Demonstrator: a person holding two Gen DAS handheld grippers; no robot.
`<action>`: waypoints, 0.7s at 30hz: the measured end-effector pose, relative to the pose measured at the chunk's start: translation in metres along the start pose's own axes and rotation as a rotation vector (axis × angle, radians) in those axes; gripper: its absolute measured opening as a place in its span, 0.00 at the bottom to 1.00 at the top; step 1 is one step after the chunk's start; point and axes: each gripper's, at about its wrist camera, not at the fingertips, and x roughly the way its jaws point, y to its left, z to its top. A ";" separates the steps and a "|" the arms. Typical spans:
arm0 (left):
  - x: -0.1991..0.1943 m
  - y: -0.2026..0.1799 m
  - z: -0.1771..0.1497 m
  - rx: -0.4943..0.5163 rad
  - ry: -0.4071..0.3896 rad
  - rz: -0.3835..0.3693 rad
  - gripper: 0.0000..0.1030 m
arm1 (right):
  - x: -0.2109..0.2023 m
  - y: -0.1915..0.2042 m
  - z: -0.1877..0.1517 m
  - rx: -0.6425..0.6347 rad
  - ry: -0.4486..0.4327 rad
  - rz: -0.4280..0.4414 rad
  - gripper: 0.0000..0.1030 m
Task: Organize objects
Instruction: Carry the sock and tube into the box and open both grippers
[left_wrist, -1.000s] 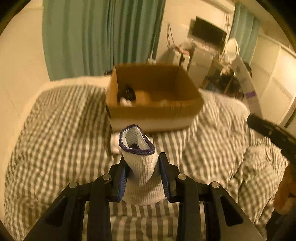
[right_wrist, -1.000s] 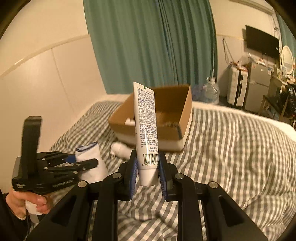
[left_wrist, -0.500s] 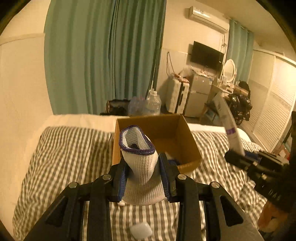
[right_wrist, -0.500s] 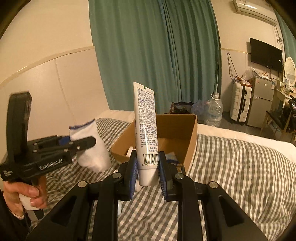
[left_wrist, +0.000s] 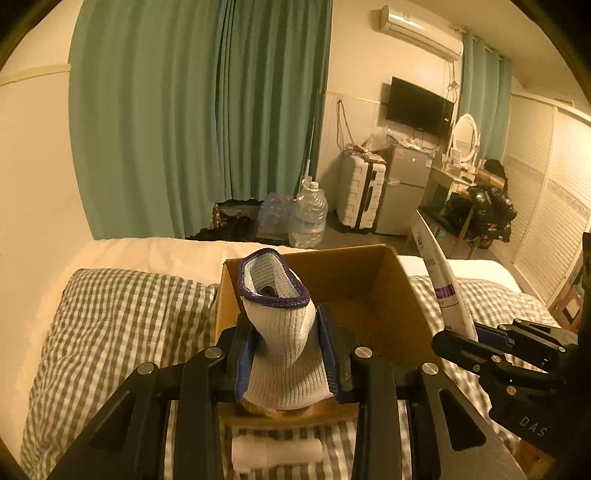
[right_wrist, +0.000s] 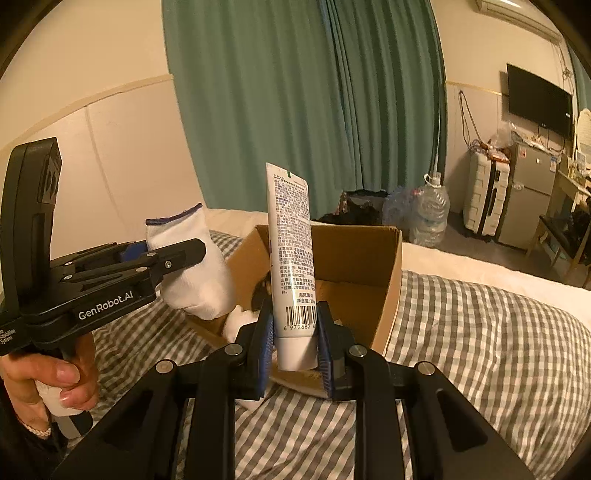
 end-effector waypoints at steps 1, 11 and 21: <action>0.007 0.000 -0.001 0.004 0.004 0.010 0.31 | 0.008 -0.003 0.000 0.002 0.009 -0.002 0.20; 0.066 0.005 -0.019 0.016 0.063 0.061 0.31 | 0.075 -0.019 -0.007 -0.036 0.085 -0.072 0.20; 0.079 -0.008 -0.029 0.081 0.056 0.101 0.38 | 0.090 -0.019 -0.015 -0.072 0.053 -0.067 0.20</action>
